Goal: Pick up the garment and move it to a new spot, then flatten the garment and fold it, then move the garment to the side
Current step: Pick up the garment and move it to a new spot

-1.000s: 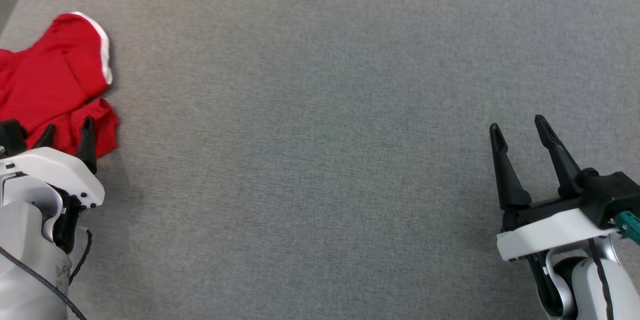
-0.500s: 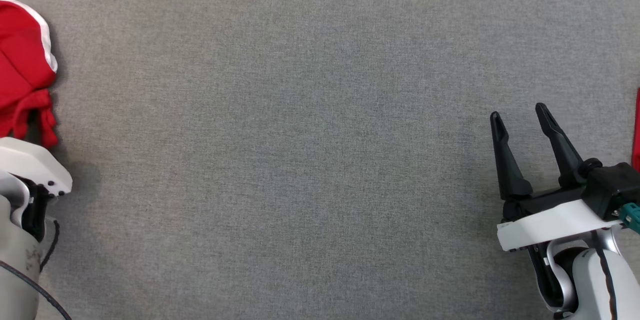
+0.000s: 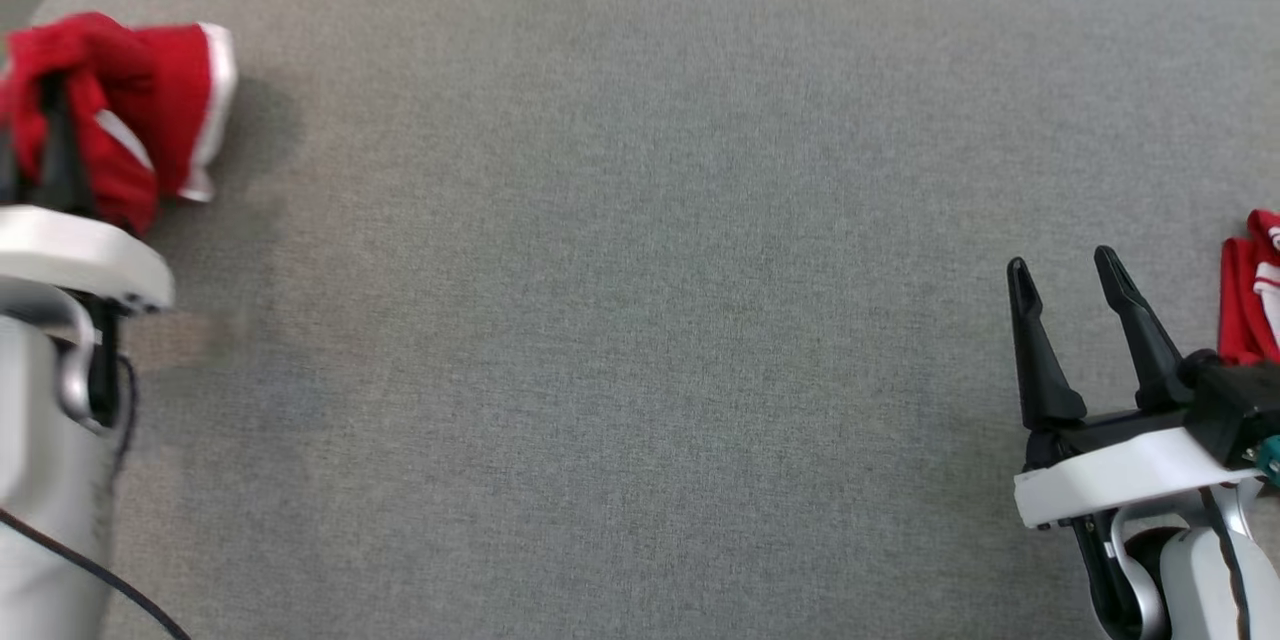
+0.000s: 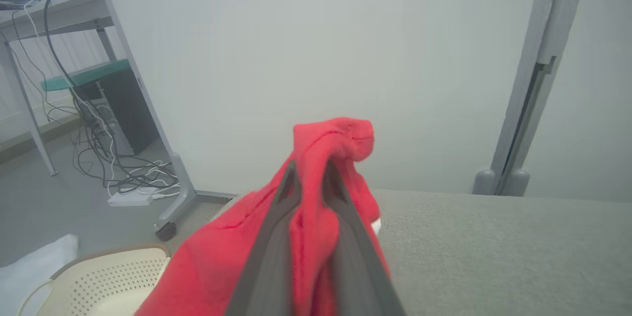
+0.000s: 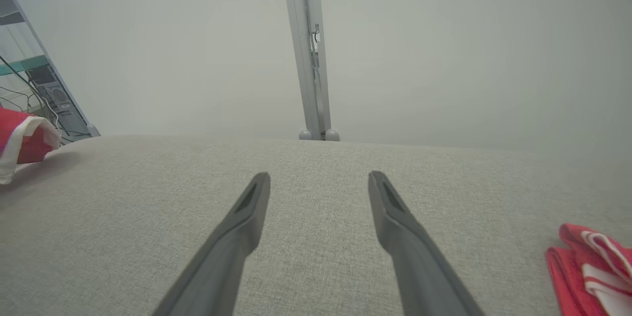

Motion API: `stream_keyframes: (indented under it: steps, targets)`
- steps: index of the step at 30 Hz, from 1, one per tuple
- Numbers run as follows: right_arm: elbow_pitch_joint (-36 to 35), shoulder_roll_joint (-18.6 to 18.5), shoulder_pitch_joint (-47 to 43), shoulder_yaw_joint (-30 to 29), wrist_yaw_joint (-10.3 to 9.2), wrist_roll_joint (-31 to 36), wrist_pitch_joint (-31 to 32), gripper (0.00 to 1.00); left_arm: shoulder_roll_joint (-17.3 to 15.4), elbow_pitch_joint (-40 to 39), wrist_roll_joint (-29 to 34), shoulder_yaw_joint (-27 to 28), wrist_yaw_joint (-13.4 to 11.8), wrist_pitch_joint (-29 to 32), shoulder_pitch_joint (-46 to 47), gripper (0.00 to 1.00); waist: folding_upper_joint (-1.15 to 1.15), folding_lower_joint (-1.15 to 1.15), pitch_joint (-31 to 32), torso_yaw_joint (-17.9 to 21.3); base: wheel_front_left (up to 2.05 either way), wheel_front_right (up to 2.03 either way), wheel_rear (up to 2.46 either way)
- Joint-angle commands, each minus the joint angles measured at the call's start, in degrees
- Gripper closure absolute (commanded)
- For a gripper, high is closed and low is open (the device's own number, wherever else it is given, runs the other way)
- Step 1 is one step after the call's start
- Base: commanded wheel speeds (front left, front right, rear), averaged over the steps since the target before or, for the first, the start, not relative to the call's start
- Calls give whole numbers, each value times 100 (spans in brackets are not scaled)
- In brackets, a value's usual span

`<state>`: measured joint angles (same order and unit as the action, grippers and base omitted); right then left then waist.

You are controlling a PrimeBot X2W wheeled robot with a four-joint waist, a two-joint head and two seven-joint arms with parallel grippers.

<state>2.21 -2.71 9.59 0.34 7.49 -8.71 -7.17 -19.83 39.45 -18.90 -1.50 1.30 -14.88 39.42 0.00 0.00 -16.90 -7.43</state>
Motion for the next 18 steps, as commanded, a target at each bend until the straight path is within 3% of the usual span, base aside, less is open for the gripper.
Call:
stream_keyframes:
  steps: [1,10,18]
  targets:
    - [-19,-36,-75,-60,1,-44,-53,0,81,-252,101,-43,-54,-19,-177,100,0,0,178,-9,0,0,0]
    - [-55,-36,-290,-299,1,-148,-116,0,845,-2287,447,-990,-88,358,-1549,100,0,0,366,120,0,0,0]
    - [-13,-34,-78,-147,1,-301,-223,0,1352,-2845,402,-1819,157,840,-1857,100,0,0,158,828,0,0,0]
